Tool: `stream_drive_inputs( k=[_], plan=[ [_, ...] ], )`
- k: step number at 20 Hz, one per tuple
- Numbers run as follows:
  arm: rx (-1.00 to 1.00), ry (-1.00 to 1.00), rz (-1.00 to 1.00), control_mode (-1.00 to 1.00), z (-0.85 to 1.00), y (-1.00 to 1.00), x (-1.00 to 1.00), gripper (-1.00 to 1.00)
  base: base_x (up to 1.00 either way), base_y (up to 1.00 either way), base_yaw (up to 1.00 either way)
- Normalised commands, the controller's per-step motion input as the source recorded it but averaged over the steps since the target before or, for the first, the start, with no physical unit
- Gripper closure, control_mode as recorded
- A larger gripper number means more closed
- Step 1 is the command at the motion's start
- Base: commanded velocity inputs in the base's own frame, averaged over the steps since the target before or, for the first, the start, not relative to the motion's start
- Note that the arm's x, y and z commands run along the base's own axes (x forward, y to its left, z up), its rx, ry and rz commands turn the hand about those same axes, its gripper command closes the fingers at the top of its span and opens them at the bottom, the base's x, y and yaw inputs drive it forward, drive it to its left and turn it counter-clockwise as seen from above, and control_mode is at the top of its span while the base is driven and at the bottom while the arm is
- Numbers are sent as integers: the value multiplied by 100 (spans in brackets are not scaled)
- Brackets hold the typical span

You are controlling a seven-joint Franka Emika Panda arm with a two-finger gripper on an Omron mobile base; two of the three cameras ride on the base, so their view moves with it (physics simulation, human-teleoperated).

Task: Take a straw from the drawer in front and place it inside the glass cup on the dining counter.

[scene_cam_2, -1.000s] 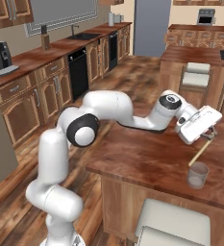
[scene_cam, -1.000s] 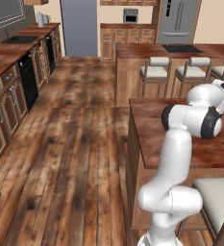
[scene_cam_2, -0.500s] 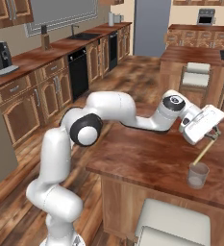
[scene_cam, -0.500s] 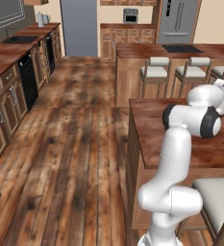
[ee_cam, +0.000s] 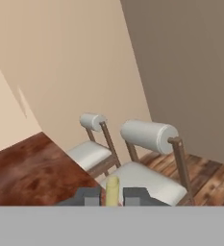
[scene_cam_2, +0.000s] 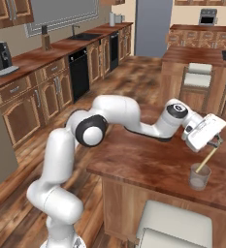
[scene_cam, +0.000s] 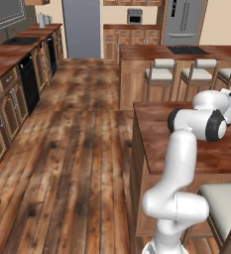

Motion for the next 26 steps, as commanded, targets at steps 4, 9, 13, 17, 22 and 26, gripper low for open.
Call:
stream_drive_inputs(
  k=[4, 9, 13, 17, 22, 26],
  plan=[
    [-12, -8, 0, -100, -44, 0, 16, 100, 0, 0, 0],
    [-15, -9, 0, -100, -50, 1, 25, 100, 0, 0, 0],
    [-15, -11, 0, -100, -50, 0, 18, 100, 0, 0, 0],
    [-14, -12, 0, -100, -52, 0, 10, 100, 0, 0, 0],
    [-12, -9, 0, -100, -57, 0, 15, 100, 0, 0, 0],
    [-11, -11, 0, -100, -51, 0, 2, 100, 0, 0, 0]
  ],
)
